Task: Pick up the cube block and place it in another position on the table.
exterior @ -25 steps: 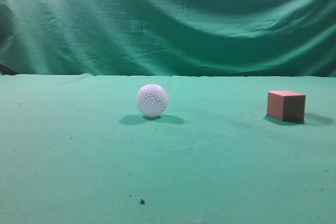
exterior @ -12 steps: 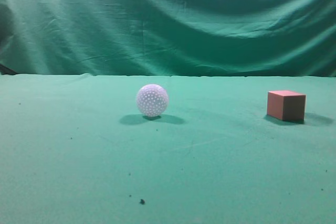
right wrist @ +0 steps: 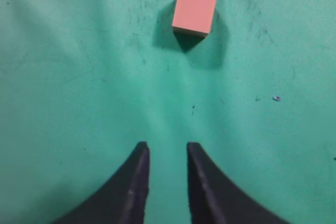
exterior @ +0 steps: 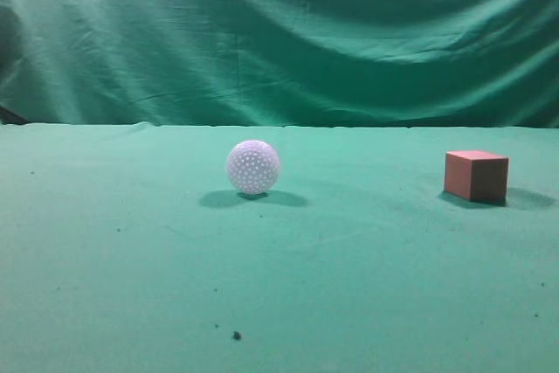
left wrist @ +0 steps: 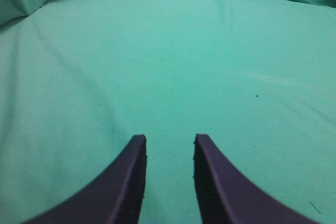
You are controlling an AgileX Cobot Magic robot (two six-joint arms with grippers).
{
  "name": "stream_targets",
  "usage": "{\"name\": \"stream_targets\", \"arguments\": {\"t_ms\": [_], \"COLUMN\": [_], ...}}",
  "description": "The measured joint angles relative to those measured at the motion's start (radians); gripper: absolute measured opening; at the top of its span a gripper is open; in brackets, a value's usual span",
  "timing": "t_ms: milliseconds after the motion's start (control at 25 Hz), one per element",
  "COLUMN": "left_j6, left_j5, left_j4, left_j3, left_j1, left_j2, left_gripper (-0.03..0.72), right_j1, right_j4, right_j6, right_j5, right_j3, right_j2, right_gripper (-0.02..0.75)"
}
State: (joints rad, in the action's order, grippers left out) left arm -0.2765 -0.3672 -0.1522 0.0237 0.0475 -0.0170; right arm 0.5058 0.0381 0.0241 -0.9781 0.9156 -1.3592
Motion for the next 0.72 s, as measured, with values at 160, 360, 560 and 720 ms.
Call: {"name": "stream_targets", "arguments": {"t_ms": [160, 360, 560, 720], "left_j6": [0.000, 0.000, 0.000, 0.000], "left_j5": [0.000, 0.000, 0.000, 0.000], "left_j4": [0.000, 0.000, 0.000, 0.000], "left_j3": [0.000, 0.000, 0.000, 0.000], "left_j1": [0.000, 0.000, 0.000, 0.000], "left_j2": [0.000, 0.000, 0.000, 0.000], "left_gripper": [0.262, 0.262, 0.262, 0.262], "right_j1": [0.000, 0.000, 0.000, 0.000], "right_j4": [-0.002, -0.042, -0.062, -0.064], "right_j6": [-0.006, -0.068, -0.101, -0.103], "right_j5": [0.040, 0.126, 0.167, 0.194], "right_j3": [0.054, 0.097, 0.136, 0.153], "right_j2": [-0.128, -0.248, -0.351, -0.417], "right_gripper": [0.500, 0.554, 0.554, 0.554]}}
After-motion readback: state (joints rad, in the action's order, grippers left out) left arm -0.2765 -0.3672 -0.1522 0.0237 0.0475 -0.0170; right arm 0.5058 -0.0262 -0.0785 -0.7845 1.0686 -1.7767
